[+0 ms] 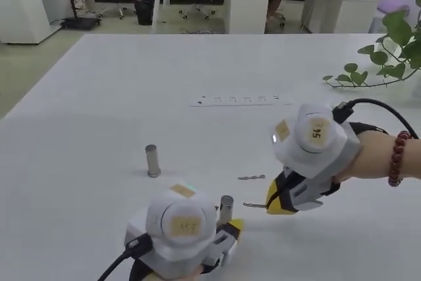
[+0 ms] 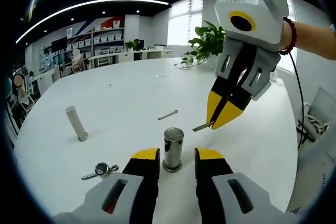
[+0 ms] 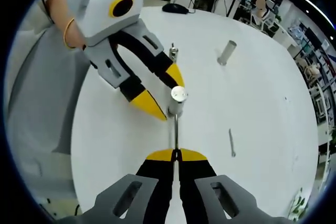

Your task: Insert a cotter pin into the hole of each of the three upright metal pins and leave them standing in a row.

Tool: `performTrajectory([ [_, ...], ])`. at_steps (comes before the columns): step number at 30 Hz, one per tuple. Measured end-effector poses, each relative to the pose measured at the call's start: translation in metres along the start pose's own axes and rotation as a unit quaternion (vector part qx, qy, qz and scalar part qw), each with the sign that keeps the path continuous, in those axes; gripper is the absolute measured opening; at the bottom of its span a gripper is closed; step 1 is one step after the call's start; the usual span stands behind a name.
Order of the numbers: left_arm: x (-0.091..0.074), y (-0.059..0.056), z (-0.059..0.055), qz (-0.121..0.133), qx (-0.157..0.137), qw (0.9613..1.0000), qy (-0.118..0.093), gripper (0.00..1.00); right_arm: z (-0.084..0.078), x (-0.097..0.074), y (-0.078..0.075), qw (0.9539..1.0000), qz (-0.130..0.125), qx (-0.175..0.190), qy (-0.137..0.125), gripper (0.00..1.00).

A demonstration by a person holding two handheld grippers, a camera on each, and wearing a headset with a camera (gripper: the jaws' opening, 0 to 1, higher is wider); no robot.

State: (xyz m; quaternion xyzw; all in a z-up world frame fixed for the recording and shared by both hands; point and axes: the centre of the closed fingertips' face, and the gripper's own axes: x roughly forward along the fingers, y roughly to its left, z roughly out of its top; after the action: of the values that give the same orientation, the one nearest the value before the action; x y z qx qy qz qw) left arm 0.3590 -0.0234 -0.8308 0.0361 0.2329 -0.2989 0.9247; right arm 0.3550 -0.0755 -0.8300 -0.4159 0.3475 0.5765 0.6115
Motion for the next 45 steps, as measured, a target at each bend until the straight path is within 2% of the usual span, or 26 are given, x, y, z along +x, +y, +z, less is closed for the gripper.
performTrajectory([
  [18, 0.008, 0.006, -0.004, 0.016, -0.004, 0.9999, 0.005, 0.12, 0.012, 0.006, -0.004, 0.9998, 0.005, -0.021, 0.0, 0.03],
  [30, 0.009, 0.007, -0.006, 0.019, -0.004, 0.9998, 0.007, 0.12, 0.019, 0.007, -0.006, 0.9991, 0.002, -0.042, 0.009, 0.03],
  [45, 0.01, 0.008, -0.008, 0.019, -0.002, 0.9998, 0.008, 0.12, 0.023, 0.007, -0.007, 0.9986, -0.001, -0.05, 0.019, 0.03],
])
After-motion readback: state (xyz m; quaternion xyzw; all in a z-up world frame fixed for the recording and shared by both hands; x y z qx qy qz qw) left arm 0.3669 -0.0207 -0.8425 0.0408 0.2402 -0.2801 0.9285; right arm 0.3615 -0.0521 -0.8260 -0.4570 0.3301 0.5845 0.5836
